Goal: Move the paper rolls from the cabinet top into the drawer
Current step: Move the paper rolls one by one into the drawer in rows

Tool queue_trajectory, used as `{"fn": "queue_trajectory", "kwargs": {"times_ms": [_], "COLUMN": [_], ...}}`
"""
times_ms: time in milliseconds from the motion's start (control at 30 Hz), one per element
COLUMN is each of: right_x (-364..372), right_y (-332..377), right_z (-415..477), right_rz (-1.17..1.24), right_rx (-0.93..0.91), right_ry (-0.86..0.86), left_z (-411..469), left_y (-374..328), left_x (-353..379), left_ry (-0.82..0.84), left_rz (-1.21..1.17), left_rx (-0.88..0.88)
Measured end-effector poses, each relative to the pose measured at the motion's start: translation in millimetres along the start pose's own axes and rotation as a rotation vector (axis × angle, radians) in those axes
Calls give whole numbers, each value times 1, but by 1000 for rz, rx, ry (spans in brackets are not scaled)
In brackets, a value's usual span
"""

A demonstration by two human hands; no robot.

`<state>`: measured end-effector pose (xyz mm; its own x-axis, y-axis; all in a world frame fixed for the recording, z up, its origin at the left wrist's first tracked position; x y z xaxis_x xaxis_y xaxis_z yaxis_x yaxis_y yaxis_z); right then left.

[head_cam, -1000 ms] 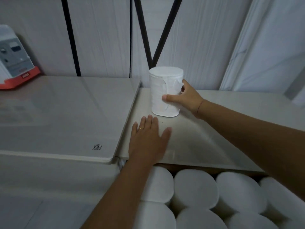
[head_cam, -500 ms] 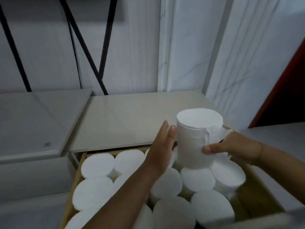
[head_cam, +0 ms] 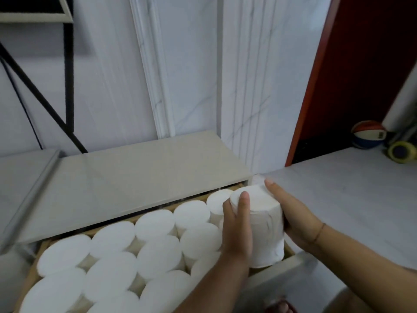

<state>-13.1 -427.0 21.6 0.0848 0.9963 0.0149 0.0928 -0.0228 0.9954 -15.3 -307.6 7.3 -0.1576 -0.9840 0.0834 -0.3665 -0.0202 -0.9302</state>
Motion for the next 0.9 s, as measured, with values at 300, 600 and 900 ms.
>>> {"fn": "queue_trajectory", "kwargs": {"times_ms": [300,600,900], "right_x": [-8,-10,-9], "right_y": [-9,-29,-48], "right_z": [19,8,-8], "right_rz": [58,26,-86], "right_rx": [102,47,249], "right_ry": [-67,58,314], "left_z": [11,2,16], "left_y": [7,22,52], "left_x": [2,-3,-6], "left_ry": [-137,-55,165], "left_rz": [-27,221,647], "left_rx": [-40,227,121]}}
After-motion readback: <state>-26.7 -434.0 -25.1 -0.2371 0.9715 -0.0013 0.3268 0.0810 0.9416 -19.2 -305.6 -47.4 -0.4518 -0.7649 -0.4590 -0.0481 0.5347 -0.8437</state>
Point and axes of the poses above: each hand's wrist, its own z-axis towards the middle knuckle, its own x-axis out of the palm, y = z × x, the point moved 7 cm from there along z, towards the middle knuckle, and after that the axes turned 8 degrees about -x, right-handed, at the moved point
